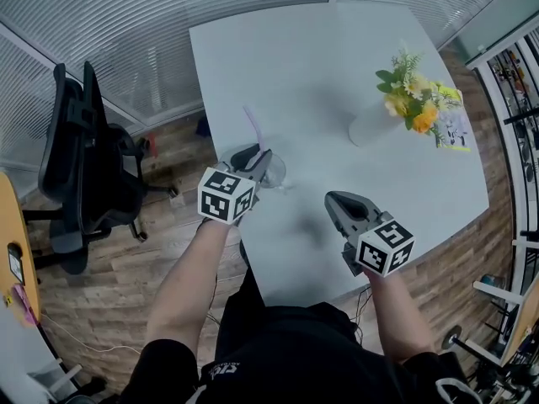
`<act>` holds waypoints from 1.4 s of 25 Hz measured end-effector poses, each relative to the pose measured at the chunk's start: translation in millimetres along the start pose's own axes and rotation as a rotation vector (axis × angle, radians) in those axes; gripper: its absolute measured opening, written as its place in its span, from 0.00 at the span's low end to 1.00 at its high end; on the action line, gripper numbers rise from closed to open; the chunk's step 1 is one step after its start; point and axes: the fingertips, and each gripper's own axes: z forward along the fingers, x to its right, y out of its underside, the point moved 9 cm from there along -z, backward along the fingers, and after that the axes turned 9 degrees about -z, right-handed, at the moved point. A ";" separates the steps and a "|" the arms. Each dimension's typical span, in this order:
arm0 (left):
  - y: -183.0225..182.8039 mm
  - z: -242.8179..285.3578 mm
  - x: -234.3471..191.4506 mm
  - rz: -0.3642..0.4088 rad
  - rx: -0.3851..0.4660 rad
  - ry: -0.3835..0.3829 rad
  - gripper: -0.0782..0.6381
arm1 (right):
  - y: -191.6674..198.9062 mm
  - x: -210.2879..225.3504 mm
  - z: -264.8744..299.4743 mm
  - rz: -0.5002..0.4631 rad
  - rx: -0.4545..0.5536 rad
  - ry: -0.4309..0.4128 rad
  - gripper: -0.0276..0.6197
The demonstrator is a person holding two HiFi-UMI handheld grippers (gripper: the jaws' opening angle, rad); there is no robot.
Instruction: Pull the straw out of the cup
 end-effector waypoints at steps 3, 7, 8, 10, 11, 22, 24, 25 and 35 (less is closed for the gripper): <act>-6.2 -4.8 4.7 0.018 0.024 0.000 0.21 | 0.0 -1.3 -4.8 0.000 0.006 0.000 0.06; -16.9 -12.9 13.0 0.038 0.054 -0.013 0.16 | -1.8 -1.0 -14.6 -0.003 0.023 0.002 0.06; -20.4 -15.3 16.0 0.042 0.060 -0.016 0.16 | -3.0 -1.3 -17.7 -0.005 0.029 0.001 0.06; -27.7 -21.6 23.3 0.050 0.073 -0.025 0.16 | -5.3 -2.6 -24.5 -0.010 0.041 -0.003 0.06; -31.3 -25.5 27.5 0.052 0.081 -0.030 0.16 | -6.2 -3.5 -28.2 -0.013 0.047 -0.005 0.06; -62.6 -92.0 81.5 0.062 0.176 -0.117 0.16 | -17.5 -12.6 -64.1 -0.065 0.121 -0.064 0.06; -64.4 -109.0 89.9 0.061 0.195 -0.144 0.16 | -21.9 -15.0 -68.2 -0.079 0.137 -0.080 0.06; -65.0 -117.6 93.5 0.064 0.204 -0.157 0.16 | -24.8 -15.9 -69.0 -0.087 0.145 -0.091 0.06; -53.0 -191.8 106.6 0.024 0.272 -0.275 0.16 | -40.1 -19.7 -71.9 -0.128 0.190 -0.138 0.05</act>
